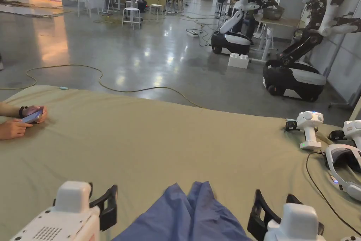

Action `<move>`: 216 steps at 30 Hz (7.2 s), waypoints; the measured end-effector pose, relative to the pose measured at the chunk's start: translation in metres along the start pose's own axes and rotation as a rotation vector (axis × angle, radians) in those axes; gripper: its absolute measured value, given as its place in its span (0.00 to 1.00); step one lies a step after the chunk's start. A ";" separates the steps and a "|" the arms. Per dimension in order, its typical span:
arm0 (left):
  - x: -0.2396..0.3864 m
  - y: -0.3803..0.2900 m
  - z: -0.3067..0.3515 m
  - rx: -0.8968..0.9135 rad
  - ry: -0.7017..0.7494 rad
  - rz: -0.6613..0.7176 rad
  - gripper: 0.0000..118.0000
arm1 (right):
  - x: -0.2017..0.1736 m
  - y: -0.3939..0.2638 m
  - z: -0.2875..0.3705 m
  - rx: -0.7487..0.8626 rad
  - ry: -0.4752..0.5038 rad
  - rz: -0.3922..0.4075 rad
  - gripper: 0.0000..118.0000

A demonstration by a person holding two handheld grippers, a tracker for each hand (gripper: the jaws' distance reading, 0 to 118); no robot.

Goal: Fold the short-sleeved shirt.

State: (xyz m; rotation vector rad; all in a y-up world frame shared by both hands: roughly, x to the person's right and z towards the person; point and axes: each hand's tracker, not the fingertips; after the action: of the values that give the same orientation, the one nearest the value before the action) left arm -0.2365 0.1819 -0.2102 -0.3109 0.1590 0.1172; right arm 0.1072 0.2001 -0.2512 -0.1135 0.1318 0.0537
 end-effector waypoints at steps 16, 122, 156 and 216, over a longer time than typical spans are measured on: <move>0.052 -0.005 -0.043 -0.160 -0.086 -0.086 0.00 | -0.013 -0.002 -0.016 -0.016 0.014 0.003 0.00; -0.150 0.181 -0.121 -0.161 0.119 0.076 0.03 | 0.158 0.167 -0.164 -0.241 -0.107 0.000 0.09; -0.121 -0.036 0.007 -0.180 0.152 0.130 0.51 | 0.096 -0.044 -0.004 -0.285 -0.111 0.017 0.56; -0.214 -0.118 -0.070 -0.731 0.126 0.517 0.60 | -0.031 -0.039 -0.030 -0.206 0.076 0.078 0.00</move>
State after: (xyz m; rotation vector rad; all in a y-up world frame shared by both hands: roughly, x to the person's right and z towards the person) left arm -0.4398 0.0291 -0.2036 -1.0047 0.3181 0.6766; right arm 0.0748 0.1560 -0.2726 -0.3168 0.2063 0.1412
